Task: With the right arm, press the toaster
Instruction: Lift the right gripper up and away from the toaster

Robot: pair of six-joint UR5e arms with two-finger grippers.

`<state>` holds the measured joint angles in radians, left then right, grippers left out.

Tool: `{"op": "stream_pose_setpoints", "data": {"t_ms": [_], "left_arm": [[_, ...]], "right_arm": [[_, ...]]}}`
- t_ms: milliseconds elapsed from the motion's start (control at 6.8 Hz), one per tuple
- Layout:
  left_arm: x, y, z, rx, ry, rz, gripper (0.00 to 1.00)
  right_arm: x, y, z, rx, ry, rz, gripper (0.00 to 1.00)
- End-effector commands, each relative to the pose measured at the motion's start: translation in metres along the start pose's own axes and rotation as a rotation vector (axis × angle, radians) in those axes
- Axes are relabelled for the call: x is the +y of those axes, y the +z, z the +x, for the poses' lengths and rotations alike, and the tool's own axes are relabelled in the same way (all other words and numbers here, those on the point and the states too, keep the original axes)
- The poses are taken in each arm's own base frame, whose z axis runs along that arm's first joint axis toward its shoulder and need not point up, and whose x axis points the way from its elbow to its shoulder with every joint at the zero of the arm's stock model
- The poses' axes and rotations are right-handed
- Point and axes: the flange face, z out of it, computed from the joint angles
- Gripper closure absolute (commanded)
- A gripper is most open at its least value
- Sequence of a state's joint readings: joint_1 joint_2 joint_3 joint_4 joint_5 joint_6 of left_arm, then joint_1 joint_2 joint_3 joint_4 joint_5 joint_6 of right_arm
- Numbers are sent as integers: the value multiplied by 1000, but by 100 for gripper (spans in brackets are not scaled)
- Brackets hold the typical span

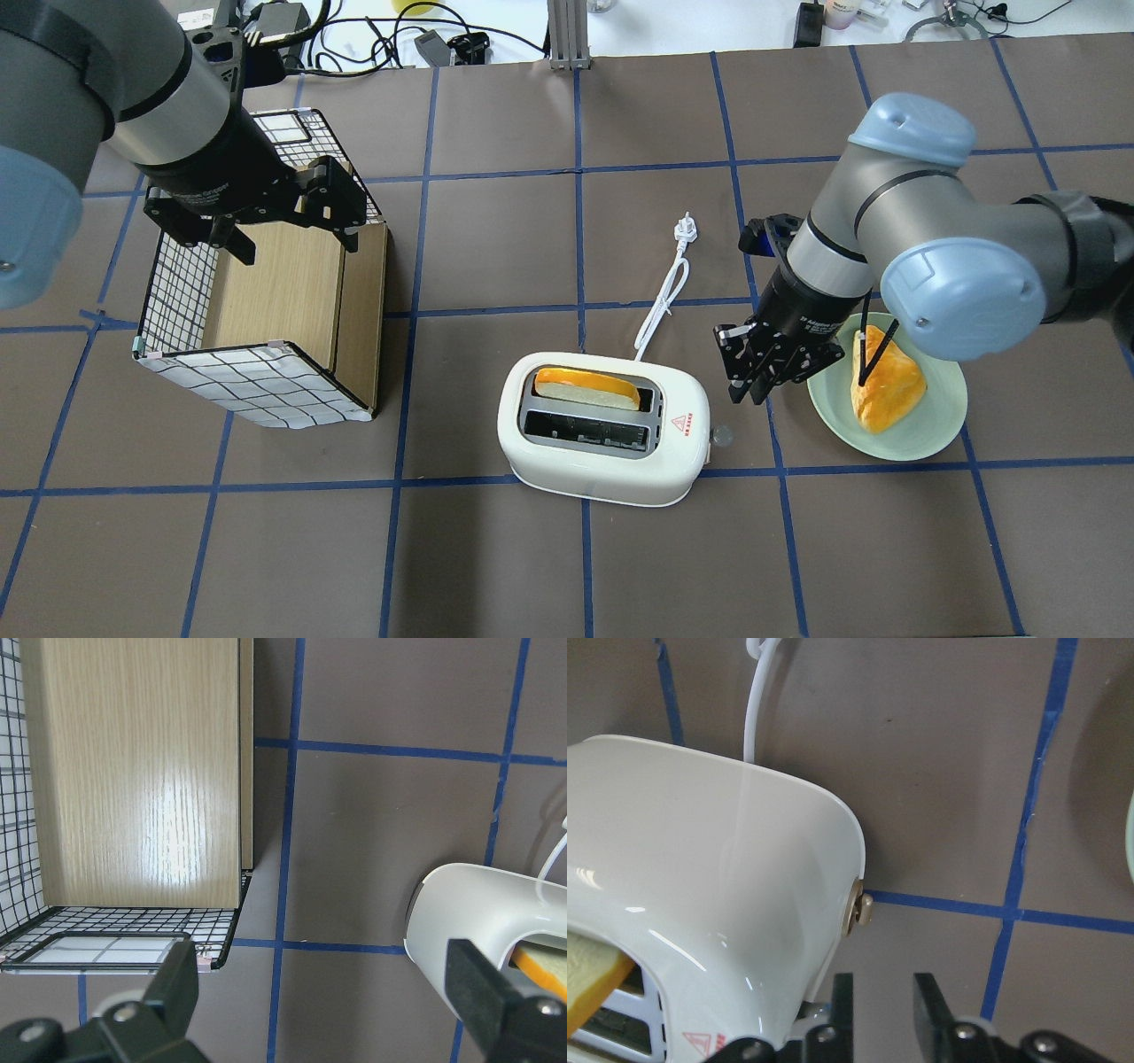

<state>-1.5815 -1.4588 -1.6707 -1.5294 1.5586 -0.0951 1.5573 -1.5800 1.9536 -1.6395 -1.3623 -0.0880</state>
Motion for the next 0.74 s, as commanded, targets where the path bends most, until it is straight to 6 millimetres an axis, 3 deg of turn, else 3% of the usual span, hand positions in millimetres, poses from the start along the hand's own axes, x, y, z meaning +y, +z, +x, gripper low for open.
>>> {"op": "stream_pose_setpoints", "data": {"t_ms": [0, 294, 441, 588], "left_arm": [[0, -1, 0, 0, 0, 2, 0], [0, 1, 0, 0, 0, -1, 0], [0, 1, 0, 0, 0, -1, 0], [0, 0, 0, 0, 0, 0, 0]], "right_arm": [[6, -60, -1, 107, -8, 57, 0], [15, -140, -8, 218, -21, 153, 0], [25, -165, -11, 245, -14, 189, 0], [35, -174, -10, 284, -11, 191, 0]]}}
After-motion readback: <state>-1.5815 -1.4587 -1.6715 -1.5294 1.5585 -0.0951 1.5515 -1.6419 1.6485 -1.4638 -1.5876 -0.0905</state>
